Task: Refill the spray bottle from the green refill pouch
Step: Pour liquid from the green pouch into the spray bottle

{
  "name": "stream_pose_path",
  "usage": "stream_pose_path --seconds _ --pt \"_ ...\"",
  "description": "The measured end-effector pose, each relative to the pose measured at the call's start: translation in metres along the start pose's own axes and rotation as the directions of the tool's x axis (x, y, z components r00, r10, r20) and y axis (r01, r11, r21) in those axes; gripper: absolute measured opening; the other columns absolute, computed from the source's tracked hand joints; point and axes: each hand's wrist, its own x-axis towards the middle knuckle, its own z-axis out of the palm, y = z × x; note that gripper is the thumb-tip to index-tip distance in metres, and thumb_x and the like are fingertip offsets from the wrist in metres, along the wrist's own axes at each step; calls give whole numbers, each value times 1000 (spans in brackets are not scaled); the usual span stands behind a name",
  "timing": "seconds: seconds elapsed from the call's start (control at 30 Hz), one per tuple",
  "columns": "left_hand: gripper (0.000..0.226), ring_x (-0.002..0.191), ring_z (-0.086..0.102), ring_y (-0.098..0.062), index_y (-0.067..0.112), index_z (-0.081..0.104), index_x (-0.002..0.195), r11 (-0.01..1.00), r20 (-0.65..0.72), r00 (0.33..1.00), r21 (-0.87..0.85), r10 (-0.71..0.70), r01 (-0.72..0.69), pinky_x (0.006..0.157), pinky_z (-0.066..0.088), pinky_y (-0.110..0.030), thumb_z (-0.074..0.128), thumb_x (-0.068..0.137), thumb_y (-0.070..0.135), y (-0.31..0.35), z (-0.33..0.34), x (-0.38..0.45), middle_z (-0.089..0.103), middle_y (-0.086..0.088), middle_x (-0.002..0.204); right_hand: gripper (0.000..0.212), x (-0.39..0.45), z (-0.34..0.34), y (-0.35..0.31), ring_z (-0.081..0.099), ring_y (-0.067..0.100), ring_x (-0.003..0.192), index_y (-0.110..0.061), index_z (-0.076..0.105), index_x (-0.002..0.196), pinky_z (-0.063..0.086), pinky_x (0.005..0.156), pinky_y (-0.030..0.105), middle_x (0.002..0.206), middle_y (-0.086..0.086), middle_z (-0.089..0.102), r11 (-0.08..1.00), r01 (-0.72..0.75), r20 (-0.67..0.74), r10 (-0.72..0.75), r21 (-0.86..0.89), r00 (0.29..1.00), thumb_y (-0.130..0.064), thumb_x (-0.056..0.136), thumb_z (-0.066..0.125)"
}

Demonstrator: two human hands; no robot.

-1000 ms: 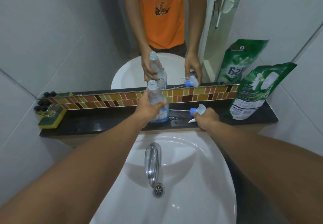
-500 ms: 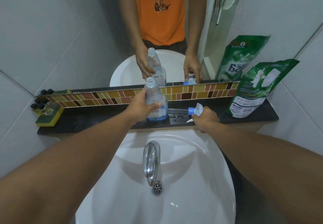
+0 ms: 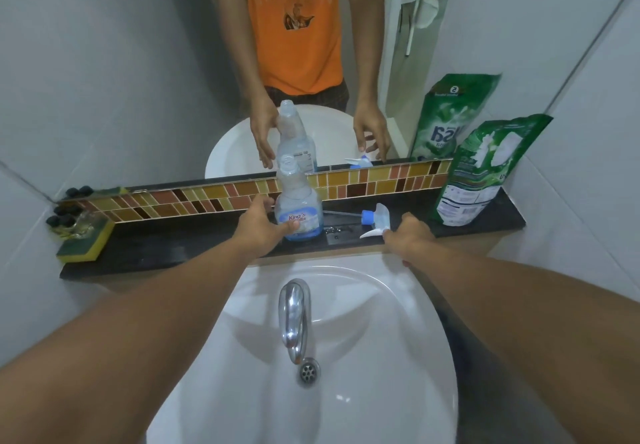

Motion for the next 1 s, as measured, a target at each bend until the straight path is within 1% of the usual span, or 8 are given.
stream_pose_path --seconds 0.07,0.2,0.27,0.37,0.47,0.57,0.83,1.0 --pt "71 77 59 -4 19 44 135 998 -9 999 37 -51 51 52 42 -17 83 78 37 -10 0 -7 56 4 116 51 -3 -7 9 62 30 101 -14 51 134 44 53 29 126 10 60 999 16 2 -16 -31 1000 -40 93 68" --pt "67 99 56 -15 16 45 132 987 28 993 112 -117 113 67 46 -26 82 80 38 -23 2 -18 55 0 118 51 -15 -24 24 62 32 111 -12 50 138 55 85 40 134 13 57 1000 -3 -30 3 -17 1000 -38 95 64" --pt "58 97 58 -14 17 46 124 985 73 991 140 -109 98 68 46 -26 80 82 38 -25 5 -22 57 -1 117 49 -22 -32 32 62 33 110 -11 51 135 55 85 39 132 14 58 1000 -1 -49 1 -2 999 -37 95 64" --pt "43 92 58 -12 19 49 115 983 133 988 176 -84 59 67 47 -24 78 85 33 -20 12 -29 60 -1 107 45 -33 -44 42 63 32 100 -10 54 130 52 73 34 127 14 62 1000 13 -70 -13 -14 997 -37 95 63" --pt "44 104 59 -20 18 52 120 980 186 982 197 -30 -8 78 51 -27 77 86 29 -10 22 -35 59 -3 114 40 -46 -53 52 65 35 103 -10 56 126 58 80 42 123 14 62 1000 -2 -67 3 9 998 -35 95 62" --pt "45 105 56 -21 15 52 120 947 219 976 310 10 -79 81 50 -28 75 88 37 5 33 -39 53 -5 119 35 -55 -62 62 65 36 103 -11 57 123 57 85 42 121 15 64 1000 -17 -75 18 13 997 -32 95 60" --pt "45 94 54 -16 18 51 118 871 262 957 433 126 -233 72 43 -27 70 88 46 45 72 -37 57 -1 106 50 -65 -92 95 63 36 109 -12 50 136 56 89 45 131 14 59 998 -65 -64 66 12 996 -40 94 58" --pt "48 84 60 -13 18 53 113 885 297 938 367 179 -285 64 45 -26 73 82 49 71 100 -32 63 2 99 50 -62 -110 114 65 37 105 -13 49 134 58 86 46 128 14 60 996 -89 -77 90 14 993 -42 94 57"
